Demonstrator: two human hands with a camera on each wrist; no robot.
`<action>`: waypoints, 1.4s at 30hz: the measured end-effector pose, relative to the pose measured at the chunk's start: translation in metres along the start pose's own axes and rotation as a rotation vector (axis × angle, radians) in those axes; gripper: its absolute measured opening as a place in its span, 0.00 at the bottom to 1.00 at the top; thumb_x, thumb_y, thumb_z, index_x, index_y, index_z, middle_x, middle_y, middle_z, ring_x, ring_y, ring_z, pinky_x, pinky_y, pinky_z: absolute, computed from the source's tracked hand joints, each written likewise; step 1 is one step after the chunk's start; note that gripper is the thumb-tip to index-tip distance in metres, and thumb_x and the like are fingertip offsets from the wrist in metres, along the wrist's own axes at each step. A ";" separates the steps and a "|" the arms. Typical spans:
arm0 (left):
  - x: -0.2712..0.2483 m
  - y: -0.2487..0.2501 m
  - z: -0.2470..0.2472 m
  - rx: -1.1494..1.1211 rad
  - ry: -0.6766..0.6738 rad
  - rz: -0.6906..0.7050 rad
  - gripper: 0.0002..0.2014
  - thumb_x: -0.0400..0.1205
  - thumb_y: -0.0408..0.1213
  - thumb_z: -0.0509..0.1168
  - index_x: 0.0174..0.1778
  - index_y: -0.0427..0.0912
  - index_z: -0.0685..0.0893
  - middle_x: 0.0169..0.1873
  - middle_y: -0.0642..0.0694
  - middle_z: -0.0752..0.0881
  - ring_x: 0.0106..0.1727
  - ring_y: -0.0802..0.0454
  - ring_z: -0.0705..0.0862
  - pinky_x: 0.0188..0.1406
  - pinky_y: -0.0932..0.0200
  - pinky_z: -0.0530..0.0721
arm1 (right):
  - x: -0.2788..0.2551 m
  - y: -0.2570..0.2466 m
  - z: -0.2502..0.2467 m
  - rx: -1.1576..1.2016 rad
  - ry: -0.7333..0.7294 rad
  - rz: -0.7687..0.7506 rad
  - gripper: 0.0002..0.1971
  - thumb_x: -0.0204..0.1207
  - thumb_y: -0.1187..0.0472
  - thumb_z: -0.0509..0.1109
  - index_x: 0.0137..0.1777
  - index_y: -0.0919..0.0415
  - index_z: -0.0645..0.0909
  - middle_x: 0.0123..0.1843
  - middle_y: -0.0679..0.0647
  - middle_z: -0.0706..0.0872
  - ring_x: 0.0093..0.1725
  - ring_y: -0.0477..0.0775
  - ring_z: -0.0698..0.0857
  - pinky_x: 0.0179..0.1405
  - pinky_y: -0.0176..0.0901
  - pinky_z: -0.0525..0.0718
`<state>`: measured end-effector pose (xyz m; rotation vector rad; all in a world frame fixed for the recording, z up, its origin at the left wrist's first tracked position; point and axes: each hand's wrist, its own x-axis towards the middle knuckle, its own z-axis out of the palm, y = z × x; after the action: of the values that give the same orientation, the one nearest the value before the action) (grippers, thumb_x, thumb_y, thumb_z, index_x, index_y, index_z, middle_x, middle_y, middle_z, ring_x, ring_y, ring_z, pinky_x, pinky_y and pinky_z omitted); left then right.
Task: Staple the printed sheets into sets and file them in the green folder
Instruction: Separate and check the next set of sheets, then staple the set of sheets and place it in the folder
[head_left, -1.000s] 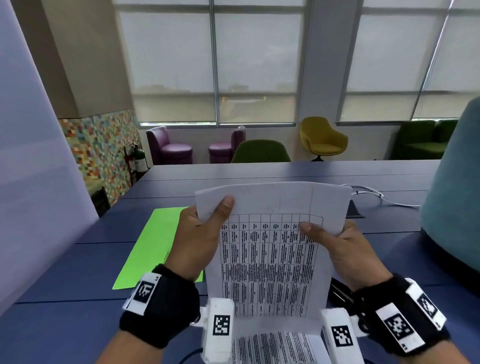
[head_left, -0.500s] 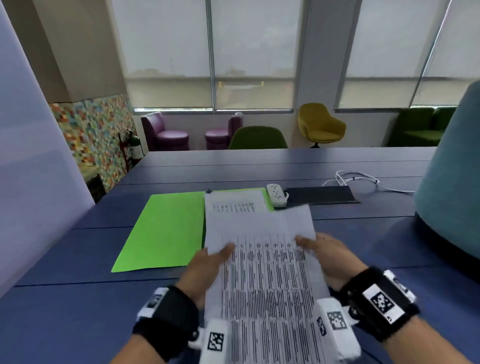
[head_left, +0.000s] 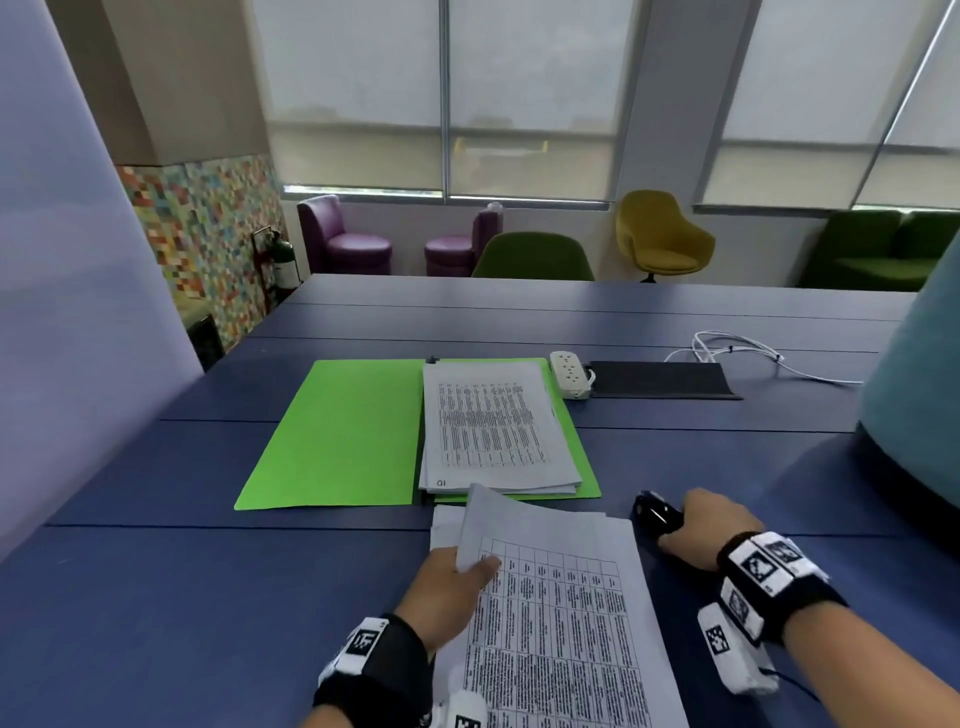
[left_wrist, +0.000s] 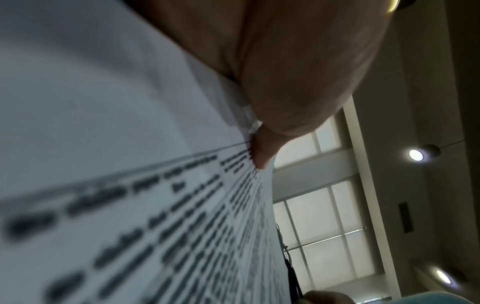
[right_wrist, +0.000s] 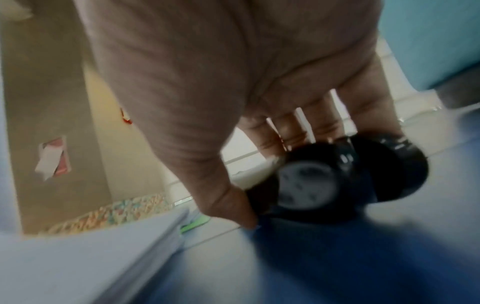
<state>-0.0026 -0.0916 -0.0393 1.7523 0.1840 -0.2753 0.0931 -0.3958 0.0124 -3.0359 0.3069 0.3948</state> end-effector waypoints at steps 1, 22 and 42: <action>0.002 -0.001 0.000 0.000 -0.009 0.007 0.10 0.83 0.50 0.65 0.45 0.46 0.79 0.40 0.45 0.76 0.41 0.51 0.74 0.41 0.56 0.72 | 0.002 -0.002 -0.006 0.067 0.004 0.019 0.23 0.66 0.39 0.75 0.49 0.58 0.79 0.49 0.56 0.87 0.47 0.58 0.87 0.36 0.42 0.78; 0.003 -0.005 0.000 -0.125 0.026 0.072 0.10 0.83 0.43 0.67 0.52 0.43 0.91 0.52 0.45 0.92 0.56 0.46 0.89 0.59 0.51 0.82 | -0.027 -0.191 -0.030 1.377 -0.288 -0.229 0.09 0.76 0.62 0.72 0.47 0.69 0.79 0.46 0.74 0.91 0.33 0.63 0.89 0.38 0.54 0.89; 0.005 -0.010 0.003 -0.156 -0.014 0.133 0.16 0.83 0.42 0.66 0.47 0.28 0.87 0.41 0.37 0.89 0.40 0.51 0.78 0.41 0.58 0.72 | -0.044 -0.212 -0.013 1.216 -0.196 -0.460 0.13 0.76 0.61 0.72 0.31 0.60 0.75 0.27 0.56 0.76 0.25 0.55 0.76 0.30 0.43 0.73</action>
<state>-0.0009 -0.0929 -0.0503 1.5997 0.0756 -0.1718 0.0986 -0.1811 0.0447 -1.7754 -0.1436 0.2945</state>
